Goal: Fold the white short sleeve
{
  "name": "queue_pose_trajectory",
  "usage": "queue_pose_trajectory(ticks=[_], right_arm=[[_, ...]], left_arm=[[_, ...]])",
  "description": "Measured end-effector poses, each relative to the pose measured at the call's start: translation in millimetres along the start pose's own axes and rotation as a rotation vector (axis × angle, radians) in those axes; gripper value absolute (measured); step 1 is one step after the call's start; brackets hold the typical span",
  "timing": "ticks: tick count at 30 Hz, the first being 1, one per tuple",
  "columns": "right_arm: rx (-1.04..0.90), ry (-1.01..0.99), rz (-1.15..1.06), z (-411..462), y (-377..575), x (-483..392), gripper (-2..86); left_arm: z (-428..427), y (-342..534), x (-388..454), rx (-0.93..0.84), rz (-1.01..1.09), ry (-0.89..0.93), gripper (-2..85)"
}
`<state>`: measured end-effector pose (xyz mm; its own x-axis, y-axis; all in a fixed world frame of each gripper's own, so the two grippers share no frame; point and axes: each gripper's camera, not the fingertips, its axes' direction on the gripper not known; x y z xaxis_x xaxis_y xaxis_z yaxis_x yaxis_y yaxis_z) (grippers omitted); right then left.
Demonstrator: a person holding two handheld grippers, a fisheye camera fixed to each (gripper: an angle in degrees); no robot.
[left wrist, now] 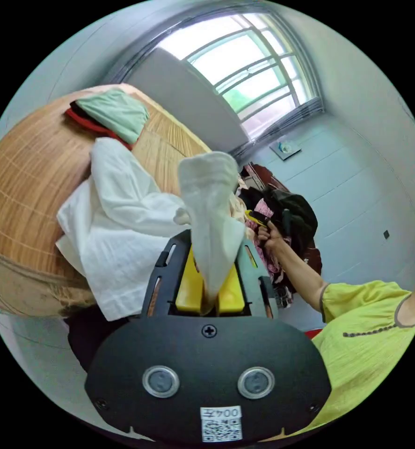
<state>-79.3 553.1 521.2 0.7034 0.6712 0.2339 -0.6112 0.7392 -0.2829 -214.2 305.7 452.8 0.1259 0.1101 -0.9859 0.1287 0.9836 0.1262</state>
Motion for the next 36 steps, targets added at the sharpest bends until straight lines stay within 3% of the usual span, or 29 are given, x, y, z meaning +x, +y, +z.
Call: queue_pose_trajectory(ticks=[6,12,15,18,20,23,25,28,30,32,34,36], right_arm=[[-0.11,0.035,-0.119,118,-38,8,0.3],[0.086,0.217,0.101,73,-100,117,-0.2],[0.06,0.082,0.122,38,-119,149,1.6],[0.043,-0.06,-0.165,24,-94,72,7.2],[-0.043,-0.048,-0.49,51,-44,-25,10.9],[-0.241,0.05,-0.745,113,6,-107,12.7],[-0.295,0.074,-0.734,138,14,-121,10.9],[-0.308,0.056,-0.532,132,-1,-112,2.5],[-0.299,-0.074,-0.441,100,-11,-106,1.2],[-0.195,-0.451,-0.237,22,-36,-80,0.2],[-0.049,-0.691,-0.12,-51,-49,-58,-0.2],[0.082,-0.796,-0.096,-126,-54,-50,-0.4]], left_arm=[[19,9,-21,0.001,-0.12,0.077,4.0],[11,-3,8,-0.008,0.014,-0.047,4.3],[3,-1,25,0.011,0.1,-0.095,4.5],[-8,6,33,0.054,0.127,-0.115,4.7],[-15,10,34,0.092,0.122,-0.116,4.7],[-26,12,40,0.136,0.132,-0.134,4.5],[-34,7,47,0.145,0.157,-0.153,4.3],[-51,-7,62,0.153,0.203,-0.193,4.2],[-70,-19,75,0.18,0.238,-0.229,4.2],[-96,-35,92,0.215,0.283,-0.252,4.2],[-136,-60,119,0.245,0.345,-0.246,4.2],[-164,-78,147,0.251,0.425,-0.204,4.2]])
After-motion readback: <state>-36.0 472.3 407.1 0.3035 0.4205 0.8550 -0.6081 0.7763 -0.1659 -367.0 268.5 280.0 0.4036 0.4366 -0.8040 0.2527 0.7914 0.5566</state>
